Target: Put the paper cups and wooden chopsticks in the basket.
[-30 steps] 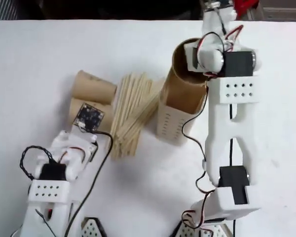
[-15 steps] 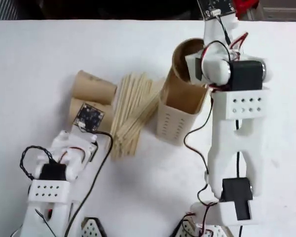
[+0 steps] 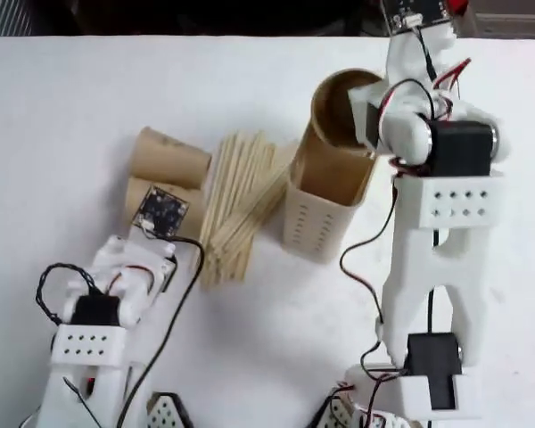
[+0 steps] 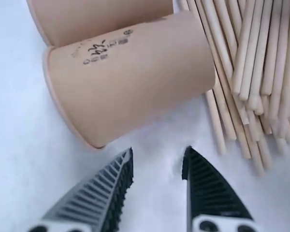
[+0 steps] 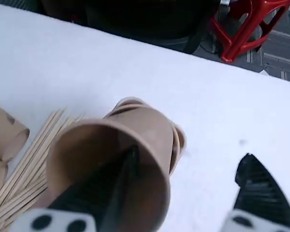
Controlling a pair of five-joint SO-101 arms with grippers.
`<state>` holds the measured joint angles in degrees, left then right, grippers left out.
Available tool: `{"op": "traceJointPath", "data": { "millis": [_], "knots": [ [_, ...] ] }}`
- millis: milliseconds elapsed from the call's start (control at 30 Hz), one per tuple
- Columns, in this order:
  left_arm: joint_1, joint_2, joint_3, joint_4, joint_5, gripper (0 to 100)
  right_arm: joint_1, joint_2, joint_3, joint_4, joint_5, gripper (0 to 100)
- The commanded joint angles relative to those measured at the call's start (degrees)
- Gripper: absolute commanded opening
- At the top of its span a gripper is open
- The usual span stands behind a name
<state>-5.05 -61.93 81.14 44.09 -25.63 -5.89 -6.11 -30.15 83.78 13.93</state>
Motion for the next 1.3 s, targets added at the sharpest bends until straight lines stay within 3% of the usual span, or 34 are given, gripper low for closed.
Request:
{"op": "traceJointPath", "data": {
  "millis": [0,200,367,567,600,700,867,1167,1267],
  "knots": [
    [0.5,-1.0,-0.4,-1.1,-0.4,17,0.3,1.5,0.6,-8.7,0.7,31.9],
    [0.6,-1.0,-0.4,-1.1,-0.4,17,2.2,5.3,1.0,-15.5,0.7,31.9],
    [0.6,-1.0,-0.4,-1.1,-0.4,17,3.4,4.7,0.8,-9.8,0.6,30.8],
    [0.6,-1.0,-0.4,-1.1,-0.4,17,3.5,-1.0,4.4,10.4,0.6,1.4],
    [0.6,-1.0,-0.4,-1.1,-0.4,17,4.3,-2.2,6.5,12.2,0.6,1.4],
    [0.6,-1.0,-0.4,-1.1,-0.4,17,7.2,-8.0,16.6,11.4,0.6,1.9],
    [0.6,-1.0,-0.4,-1.1,-0.2,17,10.6,-24.9,41.7,-0.8,1.1,1.6],
    [0.0,-1.1,-1.4,-0.3,-0.5,17,10.7,-58.6,87.0,-13.4,15.8,1.7],
    [-3.4,-1.1,-3.3,3.7,-4.7,17,12.0,-67.6,96.5,-13.7,17.7,1.7]
  ]
}}
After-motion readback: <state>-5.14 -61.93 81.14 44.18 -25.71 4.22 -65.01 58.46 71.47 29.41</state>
